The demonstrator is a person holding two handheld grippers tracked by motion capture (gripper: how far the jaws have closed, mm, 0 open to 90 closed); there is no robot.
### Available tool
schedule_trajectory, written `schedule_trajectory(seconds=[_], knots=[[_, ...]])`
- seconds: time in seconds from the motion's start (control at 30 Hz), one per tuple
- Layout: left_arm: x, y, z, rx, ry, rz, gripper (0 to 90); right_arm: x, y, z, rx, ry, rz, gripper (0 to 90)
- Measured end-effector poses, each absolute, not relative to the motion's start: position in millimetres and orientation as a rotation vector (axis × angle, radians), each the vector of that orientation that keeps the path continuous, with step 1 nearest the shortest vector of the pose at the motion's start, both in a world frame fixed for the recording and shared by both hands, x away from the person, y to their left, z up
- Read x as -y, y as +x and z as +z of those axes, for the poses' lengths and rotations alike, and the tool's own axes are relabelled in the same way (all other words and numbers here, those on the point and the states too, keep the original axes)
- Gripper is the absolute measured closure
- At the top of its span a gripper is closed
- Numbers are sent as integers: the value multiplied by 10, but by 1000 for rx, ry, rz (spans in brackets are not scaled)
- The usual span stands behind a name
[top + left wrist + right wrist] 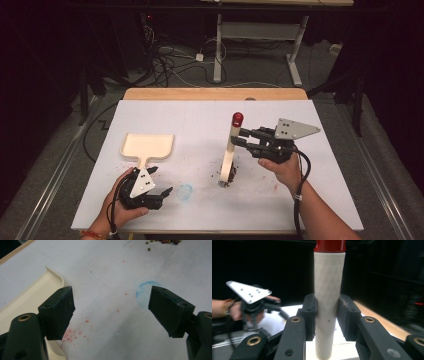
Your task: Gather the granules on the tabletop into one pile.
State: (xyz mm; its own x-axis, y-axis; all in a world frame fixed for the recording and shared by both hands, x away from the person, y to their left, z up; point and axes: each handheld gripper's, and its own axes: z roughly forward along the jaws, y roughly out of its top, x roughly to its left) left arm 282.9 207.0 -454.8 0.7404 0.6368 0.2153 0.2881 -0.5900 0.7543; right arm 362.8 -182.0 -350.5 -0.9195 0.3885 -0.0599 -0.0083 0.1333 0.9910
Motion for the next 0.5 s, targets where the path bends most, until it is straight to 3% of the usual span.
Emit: schedule_trajectory(seconds=[0.27,0.5], knots=[[-2071,2814,-4534,-686,2209,622,202,1964,3147,-3512,-2019,654,1672,700],[-2055,2826,-4534,-680,2213,617,202,1850,2973,-3720,-1965,890,1574,701]])
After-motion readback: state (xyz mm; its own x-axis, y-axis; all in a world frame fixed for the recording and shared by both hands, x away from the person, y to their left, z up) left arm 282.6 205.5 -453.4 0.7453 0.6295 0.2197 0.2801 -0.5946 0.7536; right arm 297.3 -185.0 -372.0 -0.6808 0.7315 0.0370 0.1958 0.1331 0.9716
